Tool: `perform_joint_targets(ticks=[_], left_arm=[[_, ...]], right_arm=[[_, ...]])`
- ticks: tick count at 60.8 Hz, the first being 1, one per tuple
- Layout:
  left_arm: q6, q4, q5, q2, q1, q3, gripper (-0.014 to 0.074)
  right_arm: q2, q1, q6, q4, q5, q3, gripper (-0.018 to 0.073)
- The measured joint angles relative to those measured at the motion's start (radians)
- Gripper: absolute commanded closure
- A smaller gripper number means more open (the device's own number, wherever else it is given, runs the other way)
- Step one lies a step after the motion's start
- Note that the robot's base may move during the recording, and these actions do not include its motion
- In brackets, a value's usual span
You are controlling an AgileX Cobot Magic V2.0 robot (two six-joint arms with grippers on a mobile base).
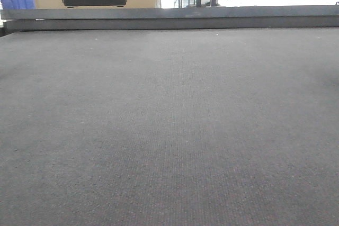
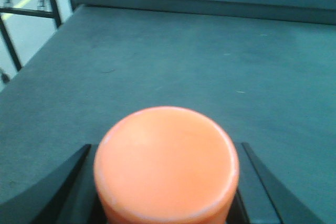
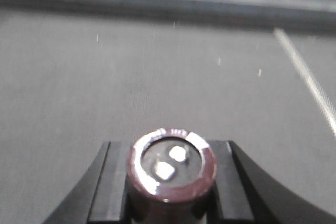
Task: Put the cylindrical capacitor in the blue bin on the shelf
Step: 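Close the left gripper on the orange cylinder and lift it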
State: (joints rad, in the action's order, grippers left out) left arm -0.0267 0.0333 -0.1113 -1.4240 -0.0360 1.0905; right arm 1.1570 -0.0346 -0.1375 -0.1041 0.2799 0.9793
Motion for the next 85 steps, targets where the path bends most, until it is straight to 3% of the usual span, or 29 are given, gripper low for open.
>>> perform_joint_targets(ticks=[21,40,52,85], left_arm=[[0.000,0.002,-0.410,0.288,-0.128,0.014,0.0707],[0.000,-0.004,-0.604,0.530,-0.144,0.014,0.0707],[0.000,-0.004,-0.676,0.625,-0.144,0.014,0.0707],[0.000,-0.004,-0.690,0.661,-0.144,0.014,0.0707]], right_arm=[[-0.113,0.089,0.000,-0.011,0.183,0.002,0.0712],[-0.297,0.097,0.000,-0.016,0.284,-0.032,0.0712],[-0.396,0.097,0.000,-0.016,0.326,-0.063,0.0712],[-0.569,0.097,0.000,-0.018,0.358,-0.065,0.0712]])
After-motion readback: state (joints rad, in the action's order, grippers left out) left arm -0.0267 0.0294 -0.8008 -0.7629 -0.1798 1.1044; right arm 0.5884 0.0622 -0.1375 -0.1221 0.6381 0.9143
